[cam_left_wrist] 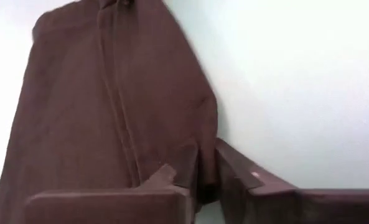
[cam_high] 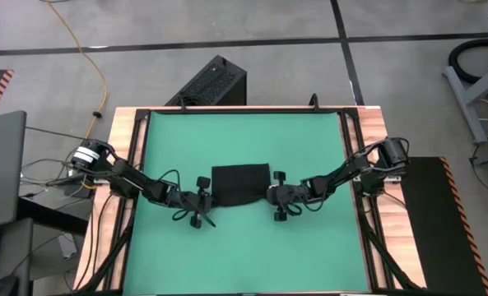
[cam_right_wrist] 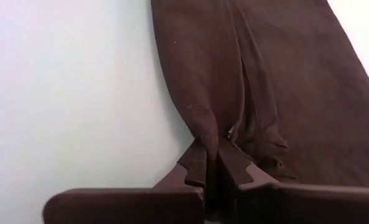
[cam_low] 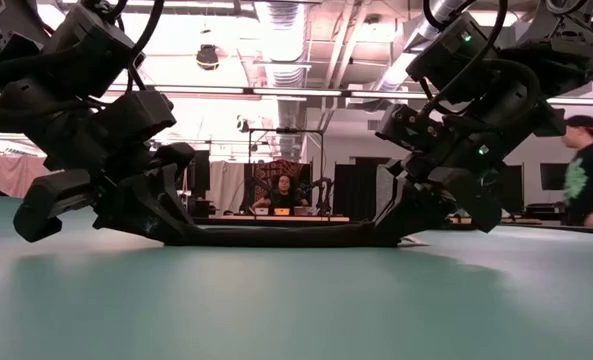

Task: Roll towel
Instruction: Roll the brown towel

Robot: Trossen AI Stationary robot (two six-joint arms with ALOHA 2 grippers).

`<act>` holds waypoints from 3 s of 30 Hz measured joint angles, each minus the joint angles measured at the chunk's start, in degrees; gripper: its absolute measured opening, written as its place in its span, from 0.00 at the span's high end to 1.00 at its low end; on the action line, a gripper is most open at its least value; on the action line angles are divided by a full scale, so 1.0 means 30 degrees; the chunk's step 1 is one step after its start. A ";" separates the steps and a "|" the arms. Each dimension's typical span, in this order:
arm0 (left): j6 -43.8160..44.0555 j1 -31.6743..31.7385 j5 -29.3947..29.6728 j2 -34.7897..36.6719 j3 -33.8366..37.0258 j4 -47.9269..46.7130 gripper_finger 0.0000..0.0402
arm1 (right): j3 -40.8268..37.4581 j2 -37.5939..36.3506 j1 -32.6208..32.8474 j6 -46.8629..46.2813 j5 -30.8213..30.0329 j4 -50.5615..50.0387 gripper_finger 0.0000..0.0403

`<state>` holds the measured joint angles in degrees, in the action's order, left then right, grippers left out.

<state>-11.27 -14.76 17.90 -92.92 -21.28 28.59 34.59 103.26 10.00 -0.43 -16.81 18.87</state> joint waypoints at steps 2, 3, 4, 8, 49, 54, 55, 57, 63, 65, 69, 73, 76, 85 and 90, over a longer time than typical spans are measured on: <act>0.0701 0.0007 0.0168 -0.0002 0.0000 -0.0032 0.98 | 0.0000 -0.0300 0.0229 -0.0377 -0.0001 -0.0134 0.94; 0.1212 0.0015 0.0231 -0.0002 -0.0010 -0.0032 0.98 | 0.0000 -0.0534 0.0310 -0.0619 0.0062 -0.0236 0.94; 0.1778 0.0015 0.0305 -0.0002 -0.0054 -0.0072 0.99 | -0.0013 -0.0825 0.0456 -0.0888 0.0057 -0.0342 0.94; 0.3628 -0.0230 0.0463 0.0281 -0.0419 -0.0324 1.00 | -0.0046 -0.2230 0.0832 -0.2146 0.0133 -0.1604 0.94; 0.7636 0.2098 -0.2112 0.1558 -0.3506 -0.1788 1.00 | 0.3233 -0.4699 0.0845 -1.5703 0.1966 -0.9097 0.94; 0.8234 0.2862 -0.2362 0.1558 -0.3577 -0.2074 1.00 | 0.3882 -0.4699 0.1257 -1.7583 0.0595 -1.1712 0.94; 0.8248 0.2985 -0.2471 0.1558 -0.3577 -0.2122 1.00 | 0.3891 -0.4707 0.1300 -1.7772 0.0584 -1.1852 0.94; 0.8146 0.3185 -0.2866 0.1565 -0.3577 -0.2193 1.00 | 0.3898 -0.4692 0.1306 -1.7859 0.0573 -1.1899 0.94; 0.7659 0.3544 -0.3027 0.1572 -0.3558 -0.2270 1.00 | 0.3898 -0.4685 0.0973 -1.7913 0.0346 -1.2074 0.94; 0.7651 0.3678 -0.3020 0.1572 -0.3466 -0.2278 1.00 | 0.3898 -0.4677 0.0824 -1.7907 0.0355 -1.2144 0.94; 0.7658 0.3752 -0.3039 0.1513 -0.3271 -0.1982 1.00 | 0.3920 -0.4677 0.0723 -1.7909 0.0355 -1.2557 0.94; 0.7765 0.3745 -0.3396 0.0365 -0.3258 -0.1163 1.00 | 0.3920 -0.4656 0.0800 -1.7968 0.0327 -1.2924 0.94; 0.7411 0.3745 -0.3282 -0.0444 -0.3498 -0.1039 1.00 | 0.3684 -0.4656 0.0793 -1.8083 0.0047 -1.3014 0.94; 0.6973 0.3950 -0.2402 -0.0927 -0.3657 -0.0347 1.00 | 0.2980 -0.4648 0.0778 -1.8773 -0.0053 -1.2979 0.94; 0.6762 0.4243 -0.2886 -0.0927 -0.3657 -0.0190 1.00 | 0.2965 -0.4648 0.0779 -1.8758 -0.0180 -1.3061 0.94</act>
<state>9.02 -2.04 9.24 -95.70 -32.25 28.02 43.48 89.32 12.34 -56.71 -17.35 -20.32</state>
